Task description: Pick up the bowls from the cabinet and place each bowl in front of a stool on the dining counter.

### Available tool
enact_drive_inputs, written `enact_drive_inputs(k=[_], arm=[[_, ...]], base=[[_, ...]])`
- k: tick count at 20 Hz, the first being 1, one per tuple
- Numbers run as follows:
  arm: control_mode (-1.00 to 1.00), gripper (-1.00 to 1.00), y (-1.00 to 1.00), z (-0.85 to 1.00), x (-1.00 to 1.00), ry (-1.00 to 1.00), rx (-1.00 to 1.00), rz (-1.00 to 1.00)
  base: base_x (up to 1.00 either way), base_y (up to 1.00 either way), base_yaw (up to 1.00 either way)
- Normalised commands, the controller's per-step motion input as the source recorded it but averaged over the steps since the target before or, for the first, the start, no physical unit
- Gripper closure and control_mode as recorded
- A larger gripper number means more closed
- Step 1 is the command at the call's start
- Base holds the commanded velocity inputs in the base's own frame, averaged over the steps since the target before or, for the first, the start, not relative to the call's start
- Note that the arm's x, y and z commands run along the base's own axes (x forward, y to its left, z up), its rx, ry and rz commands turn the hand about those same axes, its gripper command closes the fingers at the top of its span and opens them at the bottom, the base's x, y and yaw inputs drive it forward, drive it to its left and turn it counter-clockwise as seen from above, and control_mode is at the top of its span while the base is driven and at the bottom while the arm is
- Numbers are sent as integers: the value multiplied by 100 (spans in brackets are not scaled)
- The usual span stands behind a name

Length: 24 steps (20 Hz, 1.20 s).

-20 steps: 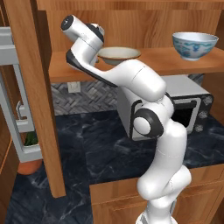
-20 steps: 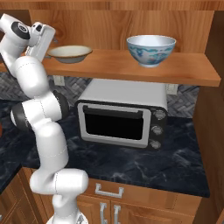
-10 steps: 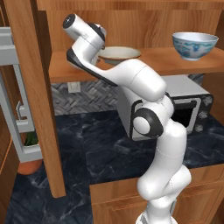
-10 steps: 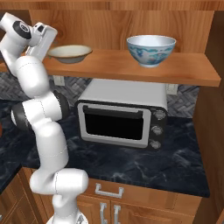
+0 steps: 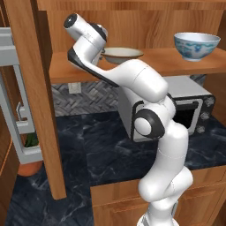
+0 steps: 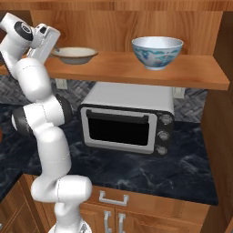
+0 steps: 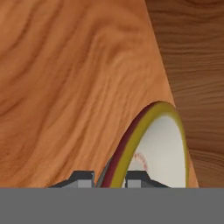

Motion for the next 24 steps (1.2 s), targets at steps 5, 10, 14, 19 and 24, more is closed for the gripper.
enact_drive_inputs(k=[5,10,14,19,24], arm=[[-100,100,0,-1,-3,-4,1,0],[-100,100,0,0,-40,-17,0,1],[-100,100,0,0,-57,-13,0,3],[-100,100,-5,0,-63,-7,0,2],[-100,100,-31,4,-84,-3,0,0]], base=[[0,0,0],[0,0,0],[0,0,0],[0,0,0],[0,0,0]])
